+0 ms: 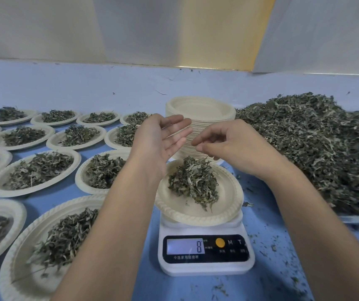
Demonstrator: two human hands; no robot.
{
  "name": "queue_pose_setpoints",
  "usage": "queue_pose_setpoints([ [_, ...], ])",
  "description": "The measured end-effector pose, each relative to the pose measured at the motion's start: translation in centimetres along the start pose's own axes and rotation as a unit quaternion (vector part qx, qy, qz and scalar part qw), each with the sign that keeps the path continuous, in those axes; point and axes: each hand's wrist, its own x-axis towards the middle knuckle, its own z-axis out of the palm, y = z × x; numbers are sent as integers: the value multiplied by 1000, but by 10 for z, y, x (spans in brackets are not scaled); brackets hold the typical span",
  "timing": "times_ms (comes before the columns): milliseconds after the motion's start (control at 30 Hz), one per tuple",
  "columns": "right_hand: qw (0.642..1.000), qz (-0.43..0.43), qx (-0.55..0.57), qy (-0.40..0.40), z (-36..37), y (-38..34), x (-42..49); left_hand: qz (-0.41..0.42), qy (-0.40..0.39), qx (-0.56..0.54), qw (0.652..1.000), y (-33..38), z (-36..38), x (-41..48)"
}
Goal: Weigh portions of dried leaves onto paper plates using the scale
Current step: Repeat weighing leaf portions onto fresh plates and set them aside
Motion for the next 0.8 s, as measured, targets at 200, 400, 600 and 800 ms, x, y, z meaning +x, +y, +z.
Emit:
queue_pose_setpoints([
  [200,998,11,-10,-67,-4,-3,-4,-3,1,-5,1000,0,0,1],
  [400,989,20,-59,-132,6,-2,-6,-7,2,1,1000,-1,0,1],
  [600,997,18,-64,-37,6,-1,-3,-3,4,2,1000,-2,-1,2],
  [800,989,12,109,103,0,-7,-2,-16,7,-17,1000,-4,4,3],
])
